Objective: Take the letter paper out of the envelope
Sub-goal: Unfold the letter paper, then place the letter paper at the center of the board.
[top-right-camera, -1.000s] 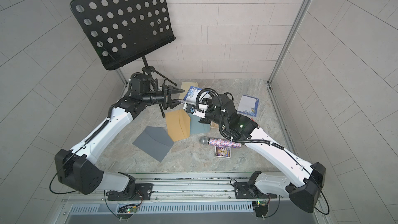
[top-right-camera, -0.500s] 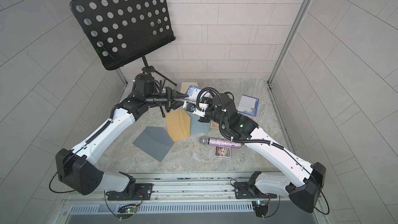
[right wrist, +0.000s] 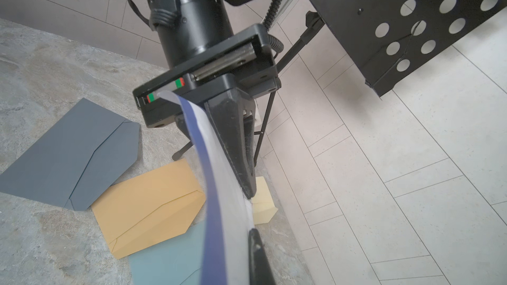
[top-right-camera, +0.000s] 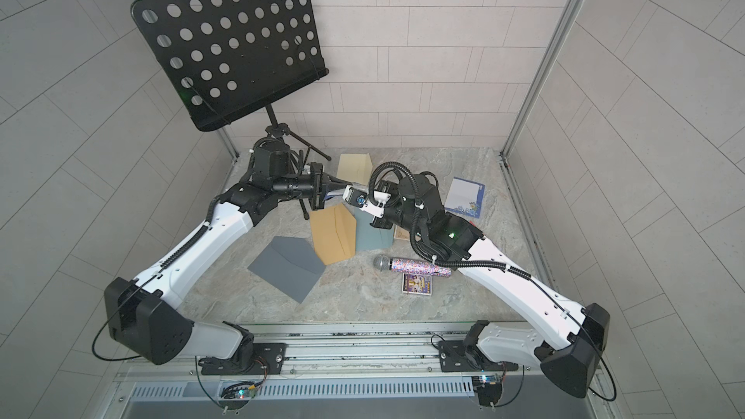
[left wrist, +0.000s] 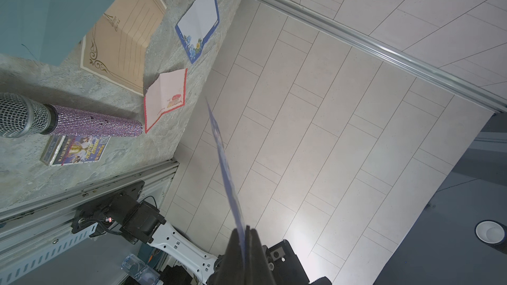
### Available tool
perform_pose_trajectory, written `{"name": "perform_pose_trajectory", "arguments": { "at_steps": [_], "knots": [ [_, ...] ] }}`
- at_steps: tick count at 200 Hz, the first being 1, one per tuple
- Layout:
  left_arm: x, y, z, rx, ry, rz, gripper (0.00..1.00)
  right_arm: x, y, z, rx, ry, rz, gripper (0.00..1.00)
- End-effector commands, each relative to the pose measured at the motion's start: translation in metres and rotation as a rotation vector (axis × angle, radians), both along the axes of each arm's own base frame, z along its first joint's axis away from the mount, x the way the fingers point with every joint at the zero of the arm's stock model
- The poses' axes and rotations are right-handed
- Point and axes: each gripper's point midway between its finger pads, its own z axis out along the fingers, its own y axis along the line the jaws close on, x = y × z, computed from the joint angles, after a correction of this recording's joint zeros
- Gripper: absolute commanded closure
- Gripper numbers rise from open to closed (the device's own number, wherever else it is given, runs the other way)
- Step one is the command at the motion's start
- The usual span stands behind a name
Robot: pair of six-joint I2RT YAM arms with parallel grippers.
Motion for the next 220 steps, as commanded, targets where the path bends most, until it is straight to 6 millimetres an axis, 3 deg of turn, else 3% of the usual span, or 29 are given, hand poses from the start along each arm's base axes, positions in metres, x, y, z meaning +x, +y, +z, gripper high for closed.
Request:
{"name": "perform_pose_trajectory", "arguments": {
  "at_steps": [1, 14, 28, 46, 68, 96, 120, 161, 197, 220],
  "knots": [
    [0.008, 0.004, 0.023, -0.009, -0.077, 0.041, 1.00, 0.007, -0.014, 0.032, 0.179, 0.015, -0.121, 0.73],
    [0.015, 0.007, 0.035, -0.011, -0.127, 0.069, 1.00, 0.012, -0.027, 0.043, 0.281, 0.050, -0.205, 0.48],
    [0.022, 0.011, 0.051, -0.011, -0.194, 0.102, 1.00, 0.014, -0.044, 0.052, 0.362, 0.099, -0.291, 0.37],
    [0.029, 0.016, 0.069, 0.034, -0.296, 0.126, 1.00, 0.016, -0.073, 0.065, 0.474, 0.175, -0.429, 0.29],
    [0.033, 0.024, 0.082, 0.126, -0.414, 0.149, 1.00, 0.013, -0.108, 0.080, 0.729, 0.319, -0.500, 0.25],
    [0.041, 0.028, 0.095, 0.130, -0.526, 0.193, 1.00, 0.015, -0.132, 0.081, 1.048, 0.578, -0.503, 0.26],
    [0.040, 0.024, 0.107, 0.125, -0.607, 0.190, 1.00, 0.027, -0.122, 0.069, 1.171, 0.847, -0.479, 0.30],
    [0.027, 0.020, 0.116, 0.183, -0.740, 0.171, 1.00, 0.038, -0.070, 0.062, 1.257, 1.208, -0.295, 0.31],
    [0.027, 0.018, 0.113, 0.124, -0.749, 0.203, 1.00, 0.042, -0.044, 0.056, 1.308, 1.352, -0.201, 0.35],
    [0.027, 0.015, 0.109, 0.123, -0.743, 0.197, 1.00, 0.044, -0.031, 0.064, 1.331, 1.384, -0.131, 0.40]
  ]
}}
